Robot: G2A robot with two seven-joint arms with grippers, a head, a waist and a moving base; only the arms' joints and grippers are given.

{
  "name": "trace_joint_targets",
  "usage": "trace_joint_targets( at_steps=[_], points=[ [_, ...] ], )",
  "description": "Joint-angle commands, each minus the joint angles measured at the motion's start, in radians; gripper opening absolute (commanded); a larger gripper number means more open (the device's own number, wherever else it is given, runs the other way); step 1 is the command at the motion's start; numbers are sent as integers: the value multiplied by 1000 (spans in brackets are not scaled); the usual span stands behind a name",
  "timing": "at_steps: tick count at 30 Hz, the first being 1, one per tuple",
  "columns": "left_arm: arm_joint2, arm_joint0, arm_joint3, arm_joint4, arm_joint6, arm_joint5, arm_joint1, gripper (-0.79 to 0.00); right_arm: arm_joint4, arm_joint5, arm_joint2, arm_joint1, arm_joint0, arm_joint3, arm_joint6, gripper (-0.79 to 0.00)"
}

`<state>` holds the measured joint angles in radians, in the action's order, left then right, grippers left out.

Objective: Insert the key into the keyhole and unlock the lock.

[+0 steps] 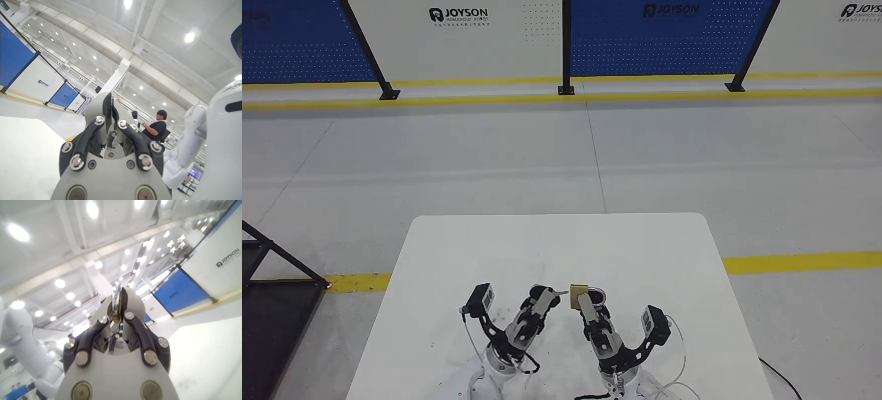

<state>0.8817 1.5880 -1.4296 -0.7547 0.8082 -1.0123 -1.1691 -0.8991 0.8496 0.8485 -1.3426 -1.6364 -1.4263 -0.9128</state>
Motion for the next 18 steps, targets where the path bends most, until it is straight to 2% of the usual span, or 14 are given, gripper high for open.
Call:
trace_joint_targets(
  at_steps=[1,10,18],
  points=[
    [-2,4,-15,5,0,0,9,-785,0,0,0,0,0,0,0,-785],
    [-48,-12,-33,30,0,0,51,-785,0,0,0,0,0,0,0,-785],
    [-82,-37,-21,46,0,0,66,-785,0,0,0,0,0,0,0,-785]
  ],
)
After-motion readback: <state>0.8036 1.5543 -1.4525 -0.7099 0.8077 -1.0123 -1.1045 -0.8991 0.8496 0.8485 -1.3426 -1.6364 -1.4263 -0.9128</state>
